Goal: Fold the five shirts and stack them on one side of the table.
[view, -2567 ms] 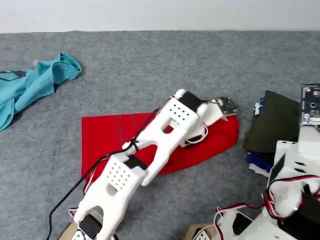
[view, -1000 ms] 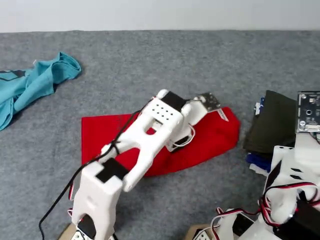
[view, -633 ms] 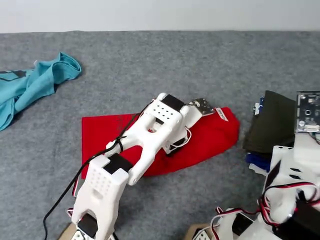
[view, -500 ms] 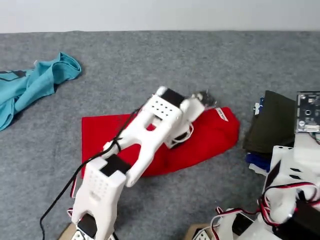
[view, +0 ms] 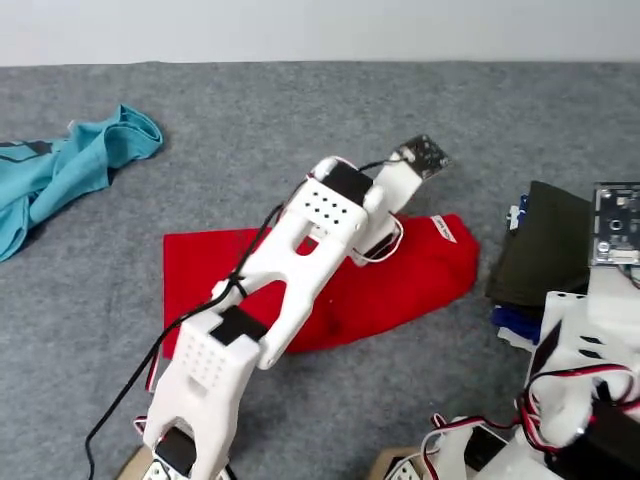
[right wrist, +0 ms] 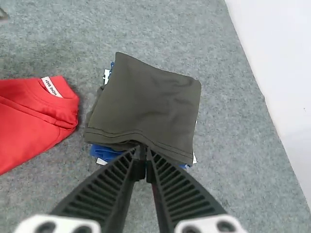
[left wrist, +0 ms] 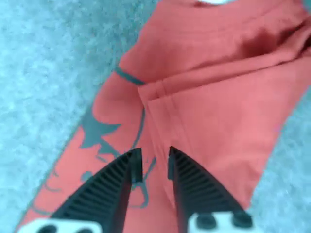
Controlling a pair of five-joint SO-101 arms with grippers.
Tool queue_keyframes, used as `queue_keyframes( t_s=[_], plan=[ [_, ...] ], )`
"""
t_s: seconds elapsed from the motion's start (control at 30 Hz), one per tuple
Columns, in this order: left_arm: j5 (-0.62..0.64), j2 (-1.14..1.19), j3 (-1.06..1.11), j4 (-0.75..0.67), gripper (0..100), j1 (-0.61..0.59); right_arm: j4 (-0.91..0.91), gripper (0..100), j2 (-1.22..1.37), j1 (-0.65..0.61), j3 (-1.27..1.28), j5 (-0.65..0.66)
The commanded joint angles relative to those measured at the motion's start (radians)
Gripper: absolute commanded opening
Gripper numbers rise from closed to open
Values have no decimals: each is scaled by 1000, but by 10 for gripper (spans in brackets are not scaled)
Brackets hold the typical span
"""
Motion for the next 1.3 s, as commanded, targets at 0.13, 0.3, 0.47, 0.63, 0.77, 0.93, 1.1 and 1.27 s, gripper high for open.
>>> queue_keyframes(
  t_s=[0.13,0.3,0.47,0.63,0.77,0.93,1.1,1.27],
  plan=[
    [25,-63,-136,210,93,6,41,14,5,10,-2,9],
    [97,-190,-150,261,93,-12,41,14,13,7,0,9],
    [101,-427,30,261,93,-51,39,18,15,-2,66,35],
    [112,-647,274,258,93,-226,39,18,15,-48,137,68],
    [155,-726,443,256,93,-407,39,17,15,-94,184,68],
    [157,-730,522,256,101,-600,38,16,15,-116,233,66],
    [152,-727,526,256,220,-729,36,16,15,-116,239,66],
    [92,-654,541,259,240,-807,36,16,13,-116,239,66]
  ],
)
